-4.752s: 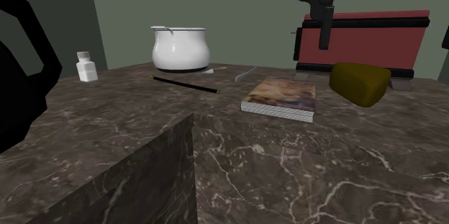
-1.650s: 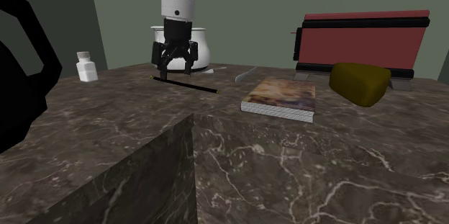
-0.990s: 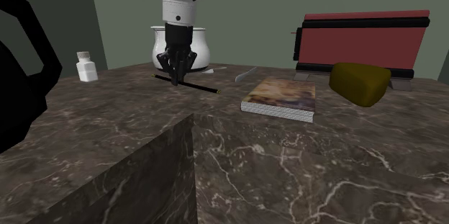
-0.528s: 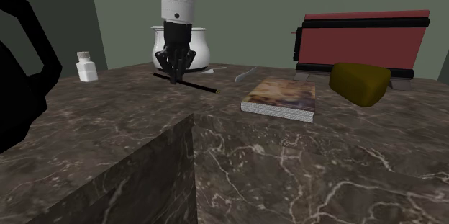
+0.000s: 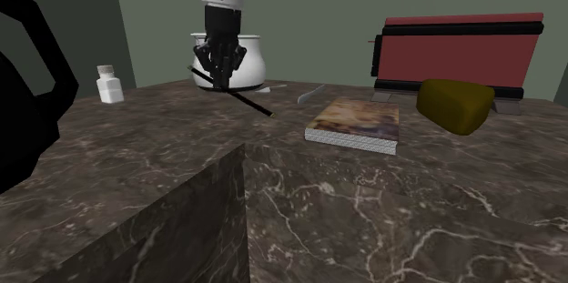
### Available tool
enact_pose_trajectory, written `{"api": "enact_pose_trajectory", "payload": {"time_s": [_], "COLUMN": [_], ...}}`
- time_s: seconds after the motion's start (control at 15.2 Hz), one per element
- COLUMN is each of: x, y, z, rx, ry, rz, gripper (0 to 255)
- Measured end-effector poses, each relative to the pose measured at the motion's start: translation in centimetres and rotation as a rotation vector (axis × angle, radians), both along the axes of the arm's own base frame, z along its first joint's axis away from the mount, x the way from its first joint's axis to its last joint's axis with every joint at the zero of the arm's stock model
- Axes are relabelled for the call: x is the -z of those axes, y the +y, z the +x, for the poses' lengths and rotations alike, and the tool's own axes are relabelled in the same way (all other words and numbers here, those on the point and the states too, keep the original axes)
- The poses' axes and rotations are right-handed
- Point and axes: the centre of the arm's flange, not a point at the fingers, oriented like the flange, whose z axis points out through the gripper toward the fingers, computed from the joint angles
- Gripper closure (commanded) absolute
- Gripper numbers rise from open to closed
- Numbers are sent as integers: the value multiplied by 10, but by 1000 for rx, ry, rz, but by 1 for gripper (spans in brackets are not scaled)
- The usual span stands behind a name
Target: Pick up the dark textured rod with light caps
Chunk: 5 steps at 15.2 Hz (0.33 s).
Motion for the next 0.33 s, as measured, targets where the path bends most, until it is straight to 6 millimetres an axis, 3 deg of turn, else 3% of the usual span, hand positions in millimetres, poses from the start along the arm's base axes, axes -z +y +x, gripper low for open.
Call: {"api": "enact_pose_trajectory", "payload": {"time_s": [0.33], "x": [-25], "y": [0], "z": [-1], "rx": [0], "ry": [0], "rz": [0], "gripper": [255]}}
